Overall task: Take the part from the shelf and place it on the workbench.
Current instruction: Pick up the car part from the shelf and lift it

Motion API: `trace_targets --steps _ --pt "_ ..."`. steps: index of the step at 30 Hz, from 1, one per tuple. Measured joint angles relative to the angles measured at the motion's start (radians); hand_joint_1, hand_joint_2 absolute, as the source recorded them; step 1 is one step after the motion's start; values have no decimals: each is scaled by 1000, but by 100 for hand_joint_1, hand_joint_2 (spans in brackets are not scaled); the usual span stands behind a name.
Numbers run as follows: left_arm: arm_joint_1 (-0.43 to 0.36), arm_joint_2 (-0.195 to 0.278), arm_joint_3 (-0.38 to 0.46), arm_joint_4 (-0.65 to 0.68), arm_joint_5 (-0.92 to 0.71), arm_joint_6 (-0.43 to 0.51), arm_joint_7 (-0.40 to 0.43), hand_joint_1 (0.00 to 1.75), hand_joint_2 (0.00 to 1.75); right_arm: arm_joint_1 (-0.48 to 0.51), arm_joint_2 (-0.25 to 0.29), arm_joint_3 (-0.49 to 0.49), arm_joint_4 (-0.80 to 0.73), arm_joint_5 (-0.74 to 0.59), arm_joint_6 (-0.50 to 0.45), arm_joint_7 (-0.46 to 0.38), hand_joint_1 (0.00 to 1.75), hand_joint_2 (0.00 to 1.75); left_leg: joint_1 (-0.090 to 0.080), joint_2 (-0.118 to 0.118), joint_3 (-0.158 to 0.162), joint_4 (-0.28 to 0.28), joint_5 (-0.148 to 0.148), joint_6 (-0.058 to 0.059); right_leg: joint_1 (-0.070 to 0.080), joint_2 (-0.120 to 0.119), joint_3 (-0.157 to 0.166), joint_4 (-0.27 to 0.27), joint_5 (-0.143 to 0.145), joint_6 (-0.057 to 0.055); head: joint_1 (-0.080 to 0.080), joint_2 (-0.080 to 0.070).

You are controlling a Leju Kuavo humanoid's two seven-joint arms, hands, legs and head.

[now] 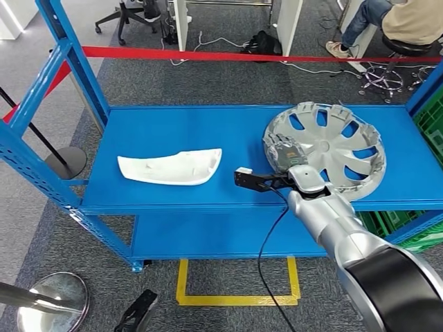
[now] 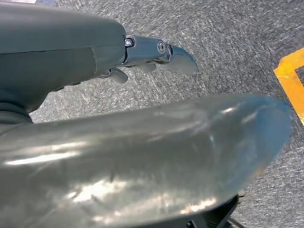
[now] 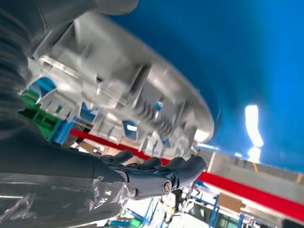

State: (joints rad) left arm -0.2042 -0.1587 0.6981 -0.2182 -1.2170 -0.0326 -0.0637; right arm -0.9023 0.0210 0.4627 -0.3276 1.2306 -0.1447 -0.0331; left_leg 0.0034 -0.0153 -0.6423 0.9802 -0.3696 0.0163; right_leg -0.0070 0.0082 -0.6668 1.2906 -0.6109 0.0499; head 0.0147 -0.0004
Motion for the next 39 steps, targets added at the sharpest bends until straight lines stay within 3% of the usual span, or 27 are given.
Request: trace_targets --steps 1,3,4,5,8,10,19,39 --pt "1 0 0 0 0 0 0 0 0 1 0 -1 0 0 0 1 0 175 -1 -3 7 0 -4 -1 1 0 7 -39 43 -2 0 0" --pt "-1 0 0 0 0 0 0 0 0 -7 -1 -3 0 0 -1 1 0 175 -4 -6 17 1 -11 -6 3 1 45 -170 142 -6 -1 0" --pt "-2 0 0 0 -1 0 0 0 0 -13 -1 -3 0 0 -2 1 0 175 -6 -6 18 3 -13 -9 4 1 63 -225 171 -8 0 0" --pt "-3 0 0 0 -1 0 0 0 0 -18 -1 -4 0 0 -2 1 0 175 -8 -7 16 6 -14 -11 4 2 76 -259 181 -6 -1 0" --pt "-6 1 0 0 -1 -1 0 0 0 -27 -2 -4 -2 1 8 7 0 175 -11 -6 10 10 -11 -2 3 6 85 -285 174 -3 -2 0" --pt "-7 2 0 0 -1 -1 0 0 0 -36 -3 -5 -3 4 38 29 0 175 -10 -4 12 5 -8 0 5 10 83 -285 174 -6 -2 0" --pt "-13 1 -12 0 -6 -1 6 0 0 -57 -25 -20 9 20 165 197 0 175 -5 -3 14 -5 -1 -26 9 11 81 -283 176 -18 -1 0" --pt "-13 1 -16 0 -7 -1 8 0 0 -58 -55 -41 20 23 193 242 0 175 -10 -3 14 -4 2 -22 4 11 82 -285 184 -15 -1 0"
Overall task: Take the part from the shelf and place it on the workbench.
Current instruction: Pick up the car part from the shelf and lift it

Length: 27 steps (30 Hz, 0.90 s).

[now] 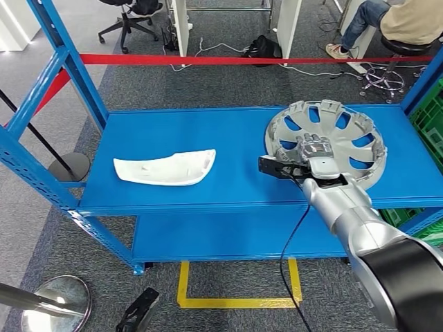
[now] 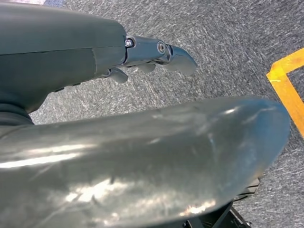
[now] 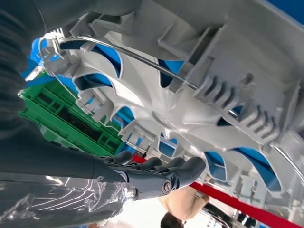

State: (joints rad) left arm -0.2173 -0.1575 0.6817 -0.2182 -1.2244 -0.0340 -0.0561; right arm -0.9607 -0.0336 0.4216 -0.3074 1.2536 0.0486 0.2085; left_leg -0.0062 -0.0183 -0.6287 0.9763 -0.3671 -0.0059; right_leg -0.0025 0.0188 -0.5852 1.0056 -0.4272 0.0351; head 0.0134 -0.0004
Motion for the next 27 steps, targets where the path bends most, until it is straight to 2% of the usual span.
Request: trace_targets --steps 3,4,7,8,12,21,27 --pt "0 0 0 0 -1 0 2 0 0 -5 -5 -9 2 11 35 36 0 175 0 0 0 0 0 0 0 0 0 0 0 0 0 0" --pt "0 0 0 0 -2 0 3 0 0 -8 -7 -11 4 16 51 48 7 175 0 0 0 0 0 0 0 0 0 0 0 0 0 0" --pt "-2 0 0 0 -3 0 8 0 0 -12 -14 -17 10 24 108 77 138 175 0 0 0 0 0 0 0 0 0 0 0 0 0 0" --pt "-3 0 0 0 -3 0 10 0 0 -13 -15 -19 11 24 127 81 175 175 0 0 0 0 0 0 0 0 0 0 0 0 0 0" --pt "-6 0 0 0 -3 0 13 0 0 -18 -17 -32 18 20 197 66 175 175 0 0 0 0 1 1 0 0 0 0 1 1 0 0" --pt "-15 -2 0 0 -3 -1 19 0 0 -48 -17 -45 24 14 435 2 175 175 0 0 0 0 3 0 0 -1 1 0 2 1 0 0" --pt "-20 -2 -1 0 -4 -1 23 0 0 -56 -17 -45 24 20 472 -18 175 175 0 0 0 0 3 0 0 -1 1 0 2 1 0 0"
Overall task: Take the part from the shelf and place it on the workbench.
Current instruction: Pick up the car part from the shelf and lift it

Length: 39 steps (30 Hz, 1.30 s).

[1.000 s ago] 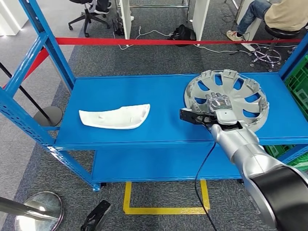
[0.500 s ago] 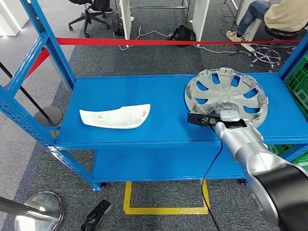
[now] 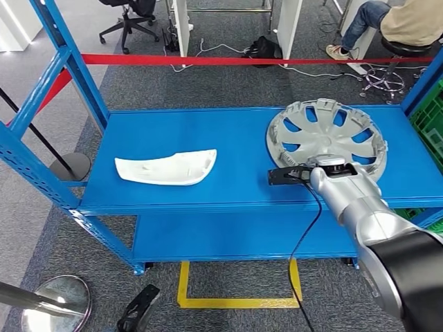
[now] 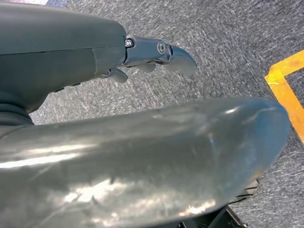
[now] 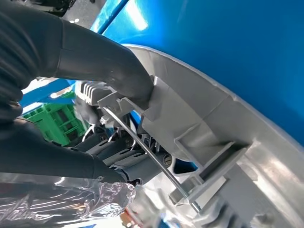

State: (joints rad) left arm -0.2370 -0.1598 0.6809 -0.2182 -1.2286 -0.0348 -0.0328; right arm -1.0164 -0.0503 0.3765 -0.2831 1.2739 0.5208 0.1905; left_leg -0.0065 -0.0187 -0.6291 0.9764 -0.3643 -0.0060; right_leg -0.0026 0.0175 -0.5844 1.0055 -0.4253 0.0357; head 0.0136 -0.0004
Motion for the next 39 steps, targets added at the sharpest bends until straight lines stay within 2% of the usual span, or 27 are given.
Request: trace_targets --steps 14,18,22,27,31,39 --pt "-2 0 0 0 5 6 2 0 0 6 18 2 0 26 -140 -23 175 175 0 0 -4 0 0 0 0 0 -4 0 1 0 0 0" --pt "0 0 0 0 10 7 0 0 0 7 27 2 0 29 -218 -51 175 0 0 0 -5 0 0 0 0 0 -5 1 1 0 0 0" --pt "2 0 0 0 14 10 -6 0 0 6 41 2 -2 29 -264 -87 175 0 0 0 -6 0 0 0 0 0 -6 1 1 0 0 0" --pt "3 0 0 0 15 10 -10 0 0 6 46 2 -3 30 -275 -97 175 0 0 0 -6 0 0 0 0 0 -6 1 1 0 0 0" --pt "5 0 1 0 23 3 -53 0 175 1 70 8 -12 40 -307 -129 175 0 0 0 -7 0 0 0 0 0 -6 1 0 0 0 0" --pt "7 1 0 0 14 -4 -82 0 175 -6 73 11 -20 37 -333 -148 175 0 0 0 -7 0 0 0 0 -1 -6 0 1 0 0 0"
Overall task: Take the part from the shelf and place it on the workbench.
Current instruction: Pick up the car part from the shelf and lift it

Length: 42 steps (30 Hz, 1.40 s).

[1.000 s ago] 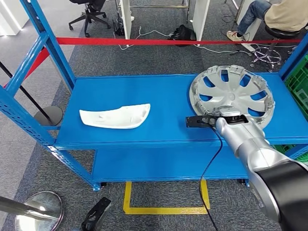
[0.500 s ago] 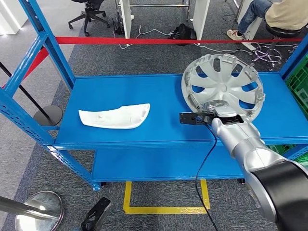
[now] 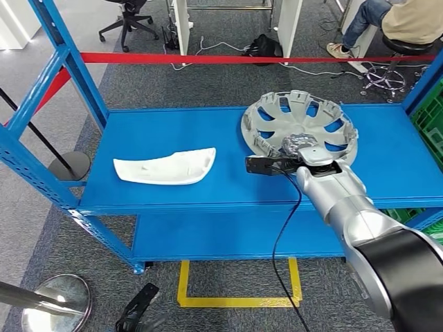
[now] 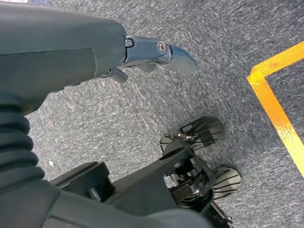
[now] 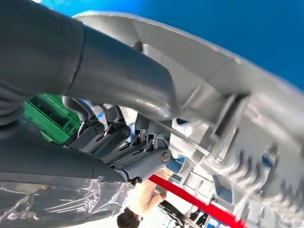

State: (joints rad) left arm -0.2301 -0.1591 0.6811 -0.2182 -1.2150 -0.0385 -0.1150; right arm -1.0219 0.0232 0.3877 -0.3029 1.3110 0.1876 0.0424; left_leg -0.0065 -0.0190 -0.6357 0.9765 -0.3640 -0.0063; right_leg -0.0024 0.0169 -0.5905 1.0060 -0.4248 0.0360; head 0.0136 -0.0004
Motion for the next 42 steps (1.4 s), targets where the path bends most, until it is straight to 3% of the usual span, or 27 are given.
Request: trace_targets --steps 25,35,42 --pt "10 3 0 0 22 51 9 0 175 -58 9 16 -65 -36 -96 -65 175 0 0 0 0 0 0 0 0 0 0 0 0 0 0 0" --pt "18 4 1 0 28 59 5 0 175 -90 11 42 -153 -87 -181 -76 175 0 0 0 0 0 0 -1 0 0 0 0 0 0 0 0" --pt "19 4 1 0 31 60 4 0 175 -97 11 69 -211 -111 -183 -62 175 0 0 0 0 0 0 -1 0 0 0 0 0 0 0 0"
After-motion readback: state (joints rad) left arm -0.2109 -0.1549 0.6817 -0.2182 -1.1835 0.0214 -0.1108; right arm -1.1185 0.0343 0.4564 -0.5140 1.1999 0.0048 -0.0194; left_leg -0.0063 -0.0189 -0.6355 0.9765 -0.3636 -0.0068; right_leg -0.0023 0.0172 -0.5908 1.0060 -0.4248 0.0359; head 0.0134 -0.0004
